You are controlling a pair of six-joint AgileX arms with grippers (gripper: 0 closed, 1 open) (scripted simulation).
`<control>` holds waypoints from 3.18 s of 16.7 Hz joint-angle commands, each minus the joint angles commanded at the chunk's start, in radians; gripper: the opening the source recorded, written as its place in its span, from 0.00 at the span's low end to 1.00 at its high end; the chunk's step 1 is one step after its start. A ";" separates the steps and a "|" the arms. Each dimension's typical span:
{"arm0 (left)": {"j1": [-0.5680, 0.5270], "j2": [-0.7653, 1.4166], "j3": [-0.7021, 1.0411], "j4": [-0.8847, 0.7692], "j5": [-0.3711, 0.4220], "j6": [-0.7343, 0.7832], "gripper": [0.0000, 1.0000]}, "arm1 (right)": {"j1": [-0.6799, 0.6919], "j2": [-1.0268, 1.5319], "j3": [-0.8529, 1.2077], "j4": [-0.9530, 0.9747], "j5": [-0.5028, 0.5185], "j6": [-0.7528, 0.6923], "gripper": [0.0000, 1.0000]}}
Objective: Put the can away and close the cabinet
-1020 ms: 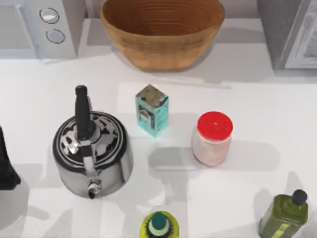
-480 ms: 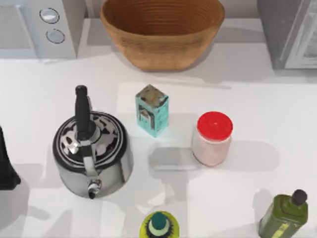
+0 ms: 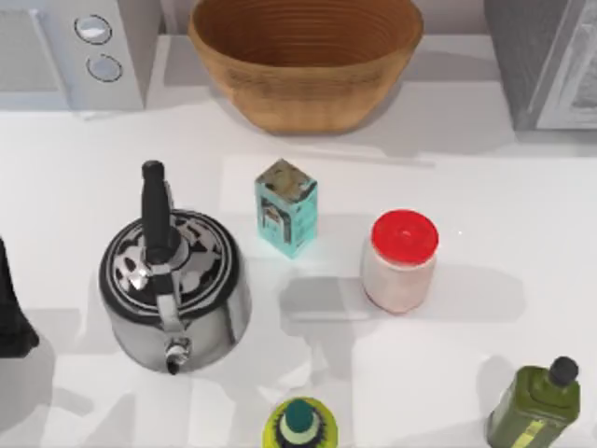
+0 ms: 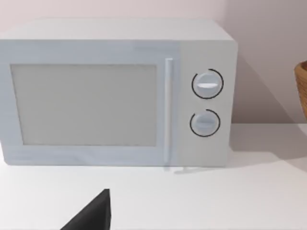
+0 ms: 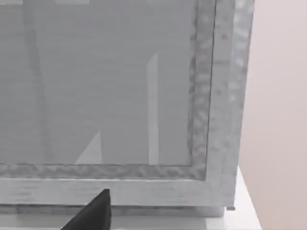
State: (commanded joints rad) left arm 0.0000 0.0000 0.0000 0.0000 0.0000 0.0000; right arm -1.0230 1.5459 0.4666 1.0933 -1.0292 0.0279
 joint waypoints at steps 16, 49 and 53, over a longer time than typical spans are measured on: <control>0.000 0.000 0.000 0.000 0.000 0.000 1.00 | -0.013 -0.166 1.127 -1.328 -0.028 -0.002 1.00; 0.000 0.000 0.000 0.000 0.000 0.000 1.00 | 1.419 -0.243 1.265 -1.532 1.431 -0.004 1.00; 0.000 0.000 0.000 0.000 0.000 0.000 1.00 | 1.466 -0.250 1.256 -1.533 1.474 -0.007 1.00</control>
State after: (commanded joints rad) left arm 0.0000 0.0000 0.0000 0.0000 0.0000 0.0000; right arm 0.4431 1.2961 1.7226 -0.4399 0.4449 0.0208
